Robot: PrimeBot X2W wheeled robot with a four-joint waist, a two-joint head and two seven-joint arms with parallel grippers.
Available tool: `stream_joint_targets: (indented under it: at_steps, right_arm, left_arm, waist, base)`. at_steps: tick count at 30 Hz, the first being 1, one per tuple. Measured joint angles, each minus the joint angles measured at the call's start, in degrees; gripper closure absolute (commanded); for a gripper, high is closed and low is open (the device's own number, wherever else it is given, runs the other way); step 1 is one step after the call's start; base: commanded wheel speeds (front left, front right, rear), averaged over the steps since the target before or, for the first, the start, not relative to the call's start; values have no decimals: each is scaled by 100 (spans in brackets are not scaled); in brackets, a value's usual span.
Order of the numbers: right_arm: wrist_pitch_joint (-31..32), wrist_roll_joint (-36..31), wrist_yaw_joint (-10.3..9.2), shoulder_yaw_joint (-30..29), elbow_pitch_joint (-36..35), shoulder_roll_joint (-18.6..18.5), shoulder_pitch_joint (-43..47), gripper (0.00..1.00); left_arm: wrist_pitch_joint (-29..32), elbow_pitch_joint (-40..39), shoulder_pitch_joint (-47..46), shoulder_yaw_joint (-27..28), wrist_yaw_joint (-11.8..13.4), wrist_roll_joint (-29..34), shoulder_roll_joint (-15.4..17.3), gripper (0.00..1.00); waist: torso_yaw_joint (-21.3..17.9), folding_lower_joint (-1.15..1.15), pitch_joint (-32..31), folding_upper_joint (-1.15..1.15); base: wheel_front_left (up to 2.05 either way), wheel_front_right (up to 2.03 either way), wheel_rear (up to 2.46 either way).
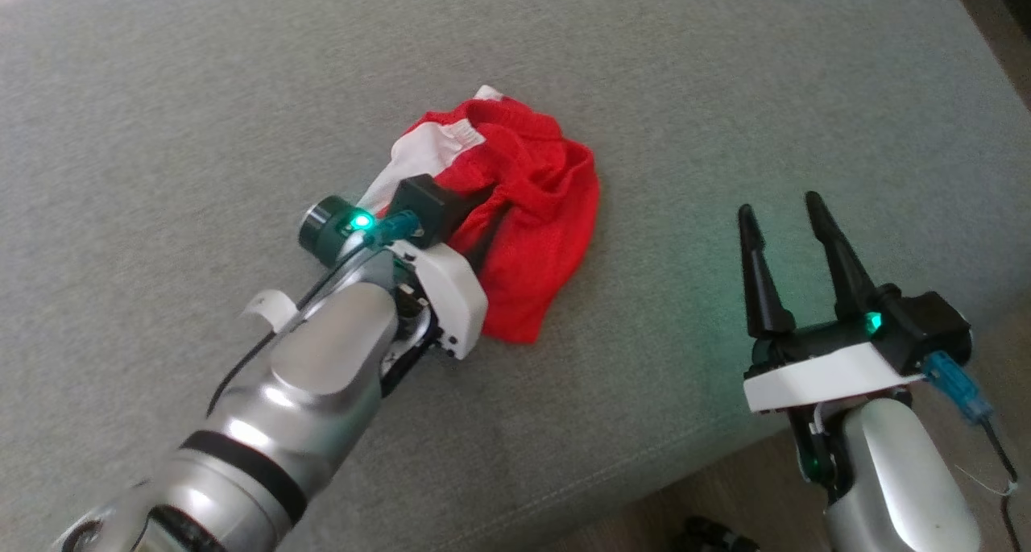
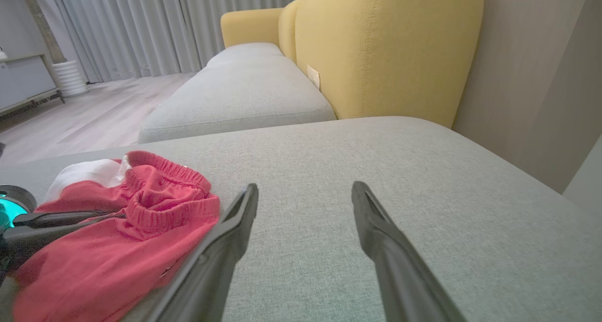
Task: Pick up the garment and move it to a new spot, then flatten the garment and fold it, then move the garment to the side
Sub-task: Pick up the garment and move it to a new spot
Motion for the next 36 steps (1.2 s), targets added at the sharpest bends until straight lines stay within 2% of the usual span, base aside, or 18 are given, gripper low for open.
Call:
stream_joint_targets:
  at_steps: [1, 5, 10, 14, 18, 28, 32, 36]
  right_arm:
    - [0, -11, 0, -30, 13, 1, 2, 0]
    - [0, -59, 0, -90, 79, 5, 13, 0]
    - [0, -182, 0, -114, 199, 7, 150, 0]
    - [0, -277, 0, -220, 343, 7, 482, 0]
    - [0, -319, 0, -392, 415, 8, 730, 0]
    - [1, -337, 0, -604, 208, 11, 1043, 0]
    - [1, -346, 0, -698, 157, 16, 1365, 0]
    - [1, -353, 0, -717, 107, 18, 1652, 0]
  left_arm:
    - [-1, 20, 14, 7, 7, 40, -29, 0]
    - [0, -522, 265, 348, 213, 170, -71, 0]
    - [0, -1508, 927, 1009, 493, 343, -81, 0]
    - [0, -2366, 1764, 1709, 800, 616, -36, 0]
    - [-1, -3059, 2607, 2498, 944, 676, -33, 0]
    - [0, -3999, 4626, 3899, 998, 1365, -21, 0]
    - [0, -4195, 5229, 4307, 995, 1596, -98, 0]
    - [0, -4217, 5442, 4393, 883, 1814, -187, 0]
  waist:
    - [27, 0, 24, 0]
    - [183, 0, -59, 0]
    - [489, 0, -475, 0]
    - [880, 0, -1016, 0]
    - [1253, -1, -1407, 0]
    - [2099, 0, -1948, 0]
    - [2257, 0, -2126, 0]
    - [2394, 0, -2324, 0]
  base:
    - [0, 0, 0]
    - [0, 0, 0]
    - [0, 0, 0]
    - [0, 0, 0]
    - [0, 0, 0]
    - [0, 0, 0]
    - [0, 0, 0]
    - [0, 0, 0]
